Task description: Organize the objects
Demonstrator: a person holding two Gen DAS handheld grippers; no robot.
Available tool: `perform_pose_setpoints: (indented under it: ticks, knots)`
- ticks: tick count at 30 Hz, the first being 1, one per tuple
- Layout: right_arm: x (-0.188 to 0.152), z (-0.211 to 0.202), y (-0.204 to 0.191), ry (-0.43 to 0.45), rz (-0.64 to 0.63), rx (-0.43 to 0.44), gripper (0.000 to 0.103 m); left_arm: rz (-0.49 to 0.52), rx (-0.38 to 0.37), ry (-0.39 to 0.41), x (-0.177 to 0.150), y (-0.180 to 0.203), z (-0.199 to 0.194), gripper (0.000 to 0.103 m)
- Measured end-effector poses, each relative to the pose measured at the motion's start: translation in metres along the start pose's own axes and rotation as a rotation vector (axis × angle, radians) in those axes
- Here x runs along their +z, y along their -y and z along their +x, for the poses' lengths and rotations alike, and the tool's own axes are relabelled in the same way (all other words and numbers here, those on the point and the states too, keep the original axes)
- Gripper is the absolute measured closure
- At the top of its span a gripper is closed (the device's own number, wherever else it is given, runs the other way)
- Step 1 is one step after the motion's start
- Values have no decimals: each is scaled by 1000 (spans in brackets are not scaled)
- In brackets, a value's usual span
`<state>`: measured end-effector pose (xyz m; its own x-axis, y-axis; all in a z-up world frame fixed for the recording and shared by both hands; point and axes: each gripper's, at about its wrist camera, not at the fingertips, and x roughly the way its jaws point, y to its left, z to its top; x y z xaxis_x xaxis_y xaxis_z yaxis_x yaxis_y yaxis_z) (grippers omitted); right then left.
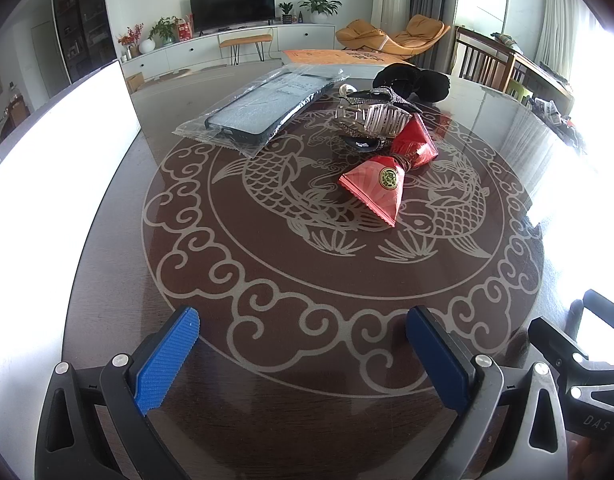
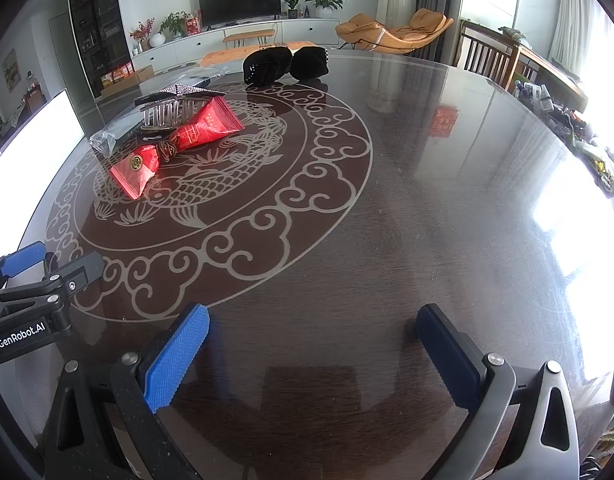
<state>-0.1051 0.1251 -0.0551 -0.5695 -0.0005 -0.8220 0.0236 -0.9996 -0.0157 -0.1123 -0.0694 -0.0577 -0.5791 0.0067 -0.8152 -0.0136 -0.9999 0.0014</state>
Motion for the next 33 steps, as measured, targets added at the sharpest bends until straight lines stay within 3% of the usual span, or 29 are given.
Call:
perform_pose_setpoints:
  ticks: [13, 25, 33]
  knots:
    - [0, 0, 0, 0, -1, 0, 0, -7, 2, -1, 0, 0, 0, 0]
    - [0, 0, 0, 0, -2, 1, 0, 140, -94, -59, -21, -11, -16, 0]
    - [0, 0, 0, 2, -5, 4, 0, 175, -125, -16, -29, -14, -22, 0]
